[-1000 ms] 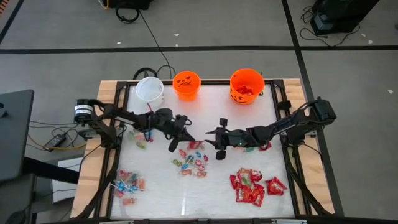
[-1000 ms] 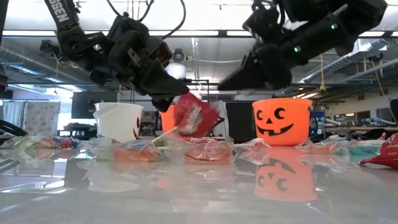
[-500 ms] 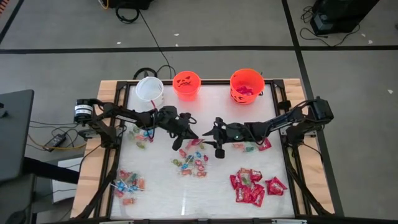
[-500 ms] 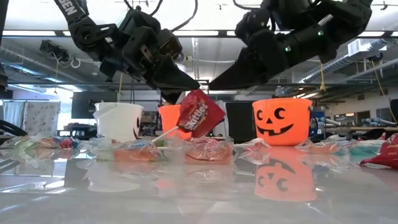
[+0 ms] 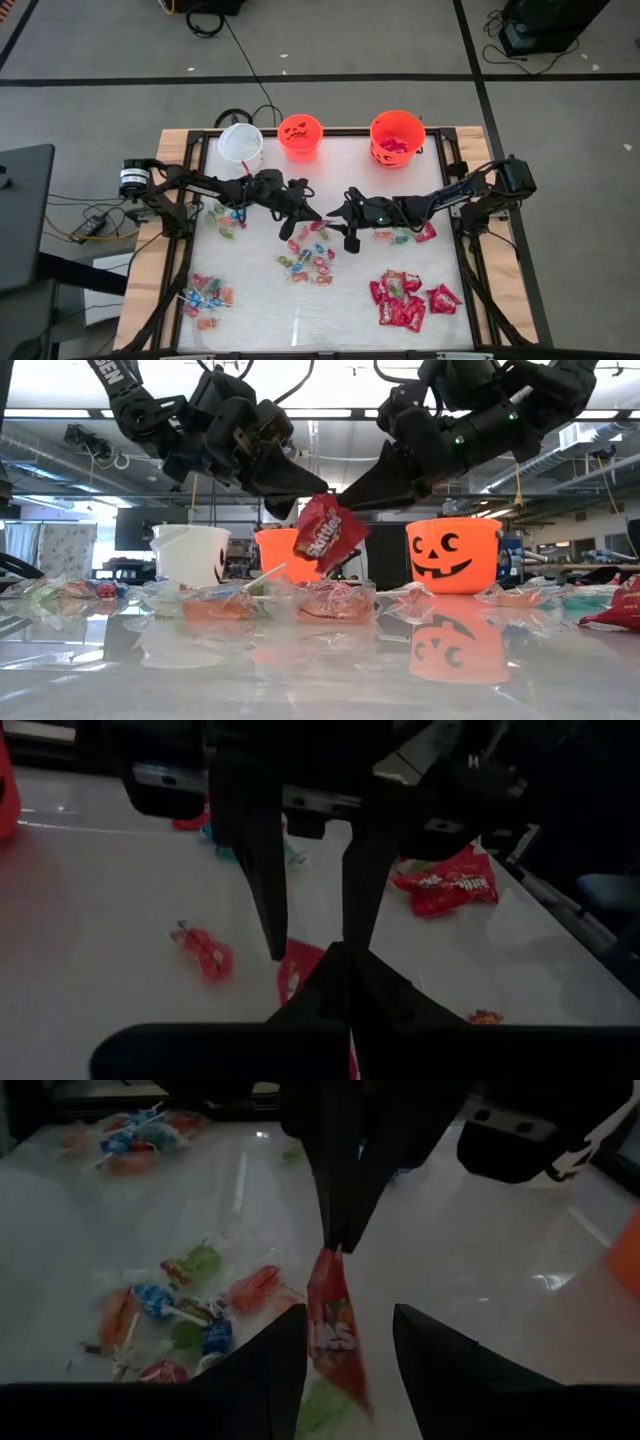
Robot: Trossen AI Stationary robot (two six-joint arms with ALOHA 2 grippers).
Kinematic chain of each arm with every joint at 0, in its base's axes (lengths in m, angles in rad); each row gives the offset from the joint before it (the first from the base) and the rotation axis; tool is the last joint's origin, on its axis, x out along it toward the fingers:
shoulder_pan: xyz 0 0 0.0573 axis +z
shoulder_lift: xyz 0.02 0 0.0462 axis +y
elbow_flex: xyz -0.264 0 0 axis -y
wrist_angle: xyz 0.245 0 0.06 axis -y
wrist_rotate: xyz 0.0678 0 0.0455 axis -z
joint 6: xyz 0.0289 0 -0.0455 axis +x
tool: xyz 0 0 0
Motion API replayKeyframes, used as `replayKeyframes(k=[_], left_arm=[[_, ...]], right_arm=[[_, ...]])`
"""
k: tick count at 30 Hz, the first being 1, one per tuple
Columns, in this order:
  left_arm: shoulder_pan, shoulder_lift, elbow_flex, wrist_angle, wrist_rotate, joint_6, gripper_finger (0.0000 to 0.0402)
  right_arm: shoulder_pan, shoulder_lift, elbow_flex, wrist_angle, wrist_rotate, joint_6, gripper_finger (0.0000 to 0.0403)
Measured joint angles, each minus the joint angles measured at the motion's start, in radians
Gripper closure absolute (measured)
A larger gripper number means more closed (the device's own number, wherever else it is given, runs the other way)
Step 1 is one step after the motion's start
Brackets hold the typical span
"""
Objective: Sort candy by brand, put in halloween buckets
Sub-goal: Put the red candy into the right orange bucket
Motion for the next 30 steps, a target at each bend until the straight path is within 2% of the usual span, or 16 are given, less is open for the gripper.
replayKeyframes(k=[7,10,13,15,19,22,27,30], left_arm=[[0.000,0.000,0.000,0.050,-0.005,-0.043,0.0401],[0.000,0.000,0.000,0.059,-0.050,-0.069,0.0399],[0.001,0.000,0.000,0.060,-0.122,-0.108,0.0391],[0.009,0.000,0.000,0.056,-0.162,-0.147,0.0382],[0.034,0.000,0.000,0.035,-0.176,-0.180,0.0360],[0.047,0.000,-0.001,0.001,-0.167,-0.187,0.0342],[0.064,-0.001,-0.001,-0.056,-0.167,-0.187,0.0327],[0.062,-0.001,-0.001,-0.070,-0.177,-0.176,0.0326]], right_arm=[[-0.015,0.000,0.000,-0.001,-0.012,0.000,0.0260],[-0.021,0.000,0.000,-0.005,-0.052,-0.002,0.0302],[-0.025,0.000,0.000,-0.008,-0.083,-0.017,0.0374],[-0.029,0.000,0.000,-0.009,-0.073,-0.032,0.0390],[-0.051,-0.026,0.000,-0.061,0.005,-0.014,0.0396],[-0.075,-0.082,0.000,-0.161,0.091,-0.002,0.0396],[-0.120,-0.234,-0.001,-0.349,0.220,0.012,0.0398],[-0.154,-0.340,-0.001,-0.413,0.340,-0.021,0.0398]])
